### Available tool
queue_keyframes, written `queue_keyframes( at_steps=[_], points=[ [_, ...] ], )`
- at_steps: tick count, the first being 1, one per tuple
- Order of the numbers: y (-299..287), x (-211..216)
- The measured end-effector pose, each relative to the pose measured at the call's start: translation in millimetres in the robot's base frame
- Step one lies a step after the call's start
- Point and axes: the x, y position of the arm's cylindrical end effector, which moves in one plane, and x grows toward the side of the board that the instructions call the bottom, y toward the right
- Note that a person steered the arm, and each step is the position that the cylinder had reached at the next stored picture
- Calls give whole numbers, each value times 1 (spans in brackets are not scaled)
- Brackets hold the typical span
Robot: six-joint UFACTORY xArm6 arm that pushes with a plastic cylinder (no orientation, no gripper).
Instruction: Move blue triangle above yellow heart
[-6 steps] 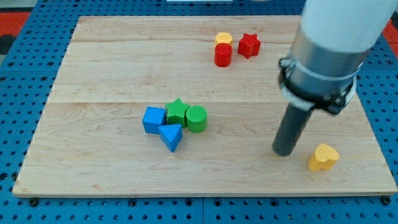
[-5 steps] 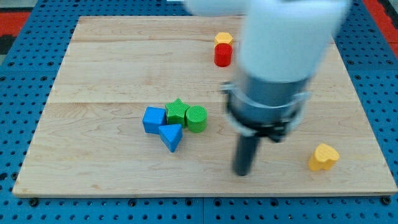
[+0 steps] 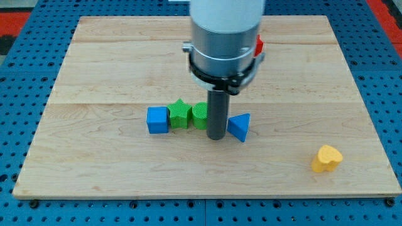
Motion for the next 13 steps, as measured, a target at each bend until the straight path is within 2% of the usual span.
queue_keyframes(
  at_steps=[3, 5, 6, 7, 9, 10, 12, 13],
  points=[
    [14, -47],
    [68, -32],
    [2, -31],
    [-8, -5],
    [87, 10],
    [51, 7],
    [70, -27],
    [95, -22]
  ],
)
